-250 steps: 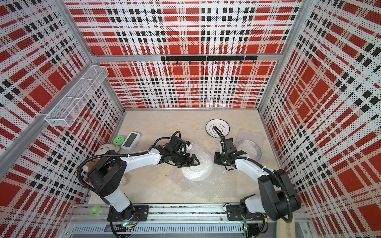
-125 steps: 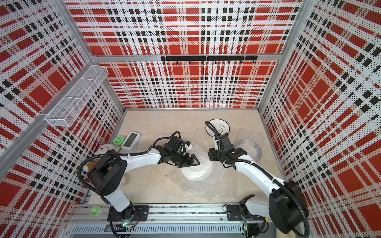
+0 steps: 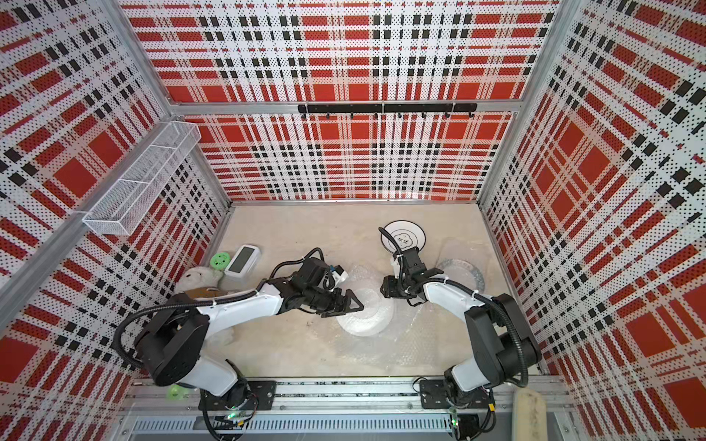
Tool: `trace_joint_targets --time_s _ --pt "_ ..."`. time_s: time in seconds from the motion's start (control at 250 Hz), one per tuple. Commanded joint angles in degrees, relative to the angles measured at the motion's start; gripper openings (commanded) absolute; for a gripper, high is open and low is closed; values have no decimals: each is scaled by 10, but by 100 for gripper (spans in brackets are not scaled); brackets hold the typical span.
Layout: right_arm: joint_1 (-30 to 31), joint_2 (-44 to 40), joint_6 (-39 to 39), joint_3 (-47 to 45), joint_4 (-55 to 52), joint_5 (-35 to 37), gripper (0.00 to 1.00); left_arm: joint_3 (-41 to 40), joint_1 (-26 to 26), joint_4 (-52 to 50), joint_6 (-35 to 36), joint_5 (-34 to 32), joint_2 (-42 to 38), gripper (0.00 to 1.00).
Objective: Unpack dinner plates from bubble wrap
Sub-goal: Unwrap the bubble wrap, then pick up the bubble wrap from the bubble wrap.
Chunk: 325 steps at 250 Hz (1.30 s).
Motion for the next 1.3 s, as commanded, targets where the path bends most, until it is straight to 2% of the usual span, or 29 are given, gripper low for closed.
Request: trace_joint_targets --time_s 0.0,0.072,0.184,0.304,0.456,0.604,0.816,1.072,1.297 --pt "-22 21 12 13 50 -23 62 -23 16 -10 -20 -3 -42 93" --pt "-31 41 15 21 58 -35 67 -42 23 -9 -26 3 -59 93" --pt "-34 52 18 42 51 -48 69 -77 34 16 -47 20 -74 94" --pt "-27 -2 33 42 35 -24 76 -103 41 31 -57 24 -81 94" --pt "12 -77 27 33 -2 1 87 -127 47 72 -77 32 -65 93" --pt "42 -82 27 6 2 -23 87 -130 45 131 -93 48 -38 92" --pt "42 -54 43 -43 61 -58 86 -128 39 133 -95 26 -5 89" --pt "42 -22 47 -44 84 -82 86 -133 32 215 -120 34 43 89" --pt "42 -12 44 -49 90 -88 87 -142 31 251 -137 24 58 84"
